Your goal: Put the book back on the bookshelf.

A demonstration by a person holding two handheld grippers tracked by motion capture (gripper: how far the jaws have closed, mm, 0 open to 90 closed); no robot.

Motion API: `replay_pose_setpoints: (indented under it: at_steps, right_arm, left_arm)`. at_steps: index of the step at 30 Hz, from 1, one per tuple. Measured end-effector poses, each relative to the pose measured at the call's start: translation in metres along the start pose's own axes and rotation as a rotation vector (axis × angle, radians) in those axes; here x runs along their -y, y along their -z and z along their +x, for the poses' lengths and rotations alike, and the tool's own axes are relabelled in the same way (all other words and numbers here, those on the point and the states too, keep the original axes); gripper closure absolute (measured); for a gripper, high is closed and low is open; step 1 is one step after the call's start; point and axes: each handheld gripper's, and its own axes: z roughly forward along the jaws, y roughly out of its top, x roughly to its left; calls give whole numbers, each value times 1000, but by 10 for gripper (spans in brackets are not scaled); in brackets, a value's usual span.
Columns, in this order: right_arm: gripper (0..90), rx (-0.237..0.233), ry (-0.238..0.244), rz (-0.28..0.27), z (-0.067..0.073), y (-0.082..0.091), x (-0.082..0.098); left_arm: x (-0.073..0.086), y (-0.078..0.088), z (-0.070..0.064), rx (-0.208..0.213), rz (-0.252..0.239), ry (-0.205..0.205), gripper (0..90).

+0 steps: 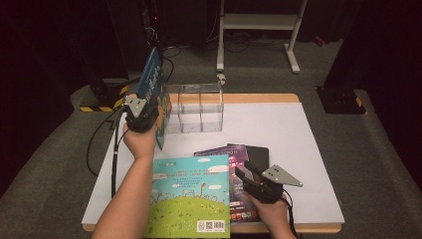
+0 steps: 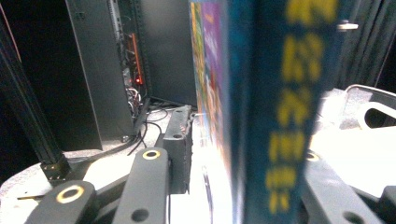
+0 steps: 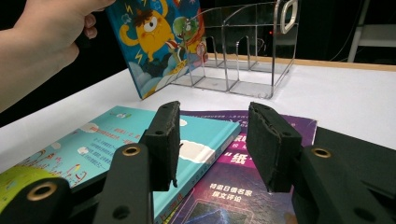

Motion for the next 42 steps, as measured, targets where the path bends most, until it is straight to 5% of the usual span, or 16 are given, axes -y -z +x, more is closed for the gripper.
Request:
replay_pose_setpoints:
  at_steps: [23,36,42]
  right_arm:
    - [517,0,7,32,2,-5,4]
    - [513,-1,11,33,3,-4,3]
    - [512,2,10,34,3,-4,3]
  left_arm:
    - [1,20,7,84,57,14,519]
    - [5,35,18,130,108,6,374]
    - [6,43,26,164,139,41,330]
